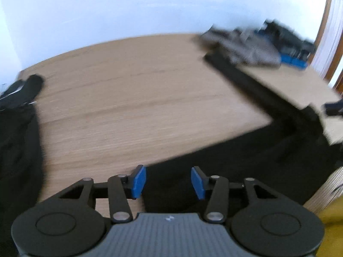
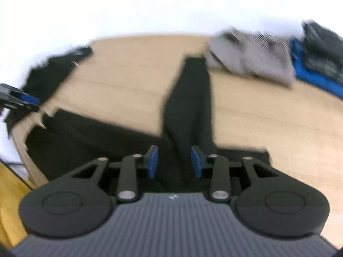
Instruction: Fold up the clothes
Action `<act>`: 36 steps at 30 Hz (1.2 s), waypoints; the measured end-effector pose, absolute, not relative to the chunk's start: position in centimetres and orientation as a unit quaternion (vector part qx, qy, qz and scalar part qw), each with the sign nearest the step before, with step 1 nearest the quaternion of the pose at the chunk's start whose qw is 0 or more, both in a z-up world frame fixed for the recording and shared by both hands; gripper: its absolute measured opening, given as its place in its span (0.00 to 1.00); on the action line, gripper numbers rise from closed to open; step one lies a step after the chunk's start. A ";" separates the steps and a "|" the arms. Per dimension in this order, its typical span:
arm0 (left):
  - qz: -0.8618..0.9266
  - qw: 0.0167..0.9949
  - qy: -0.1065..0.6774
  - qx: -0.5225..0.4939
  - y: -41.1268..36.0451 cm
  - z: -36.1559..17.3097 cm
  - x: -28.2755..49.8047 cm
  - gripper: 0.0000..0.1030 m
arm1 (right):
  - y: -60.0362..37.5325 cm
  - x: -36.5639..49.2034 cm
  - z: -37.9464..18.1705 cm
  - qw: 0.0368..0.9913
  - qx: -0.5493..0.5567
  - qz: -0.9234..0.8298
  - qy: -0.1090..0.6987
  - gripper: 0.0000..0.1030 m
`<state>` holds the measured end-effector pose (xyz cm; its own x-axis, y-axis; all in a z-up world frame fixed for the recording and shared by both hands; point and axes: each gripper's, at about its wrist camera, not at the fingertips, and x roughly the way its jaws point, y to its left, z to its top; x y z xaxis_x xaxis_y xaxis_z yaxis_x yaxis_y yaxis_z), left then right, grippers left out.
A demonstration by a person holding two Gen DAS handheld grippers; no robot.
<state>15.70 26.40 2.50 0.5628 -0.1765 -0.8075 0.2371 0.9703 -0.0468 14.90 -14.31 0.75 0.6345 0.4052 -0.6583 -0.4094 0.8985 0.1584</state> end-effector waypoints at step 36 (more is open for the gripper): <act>0.026 0.852 0.523 -0.022 19.1 -2.2 16.5 0.56 | -9.5 40.1 -9.3 0.909 -0.006 0.188 0.373 0.57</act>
<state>16.50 19.12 -2.22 0.4520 0.0202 -0.8918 -0.0669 0.9977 -0.0113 40.09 -9.53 -9.29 0.6513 0.3376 -0.6796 -0.3463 0.9291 0.1296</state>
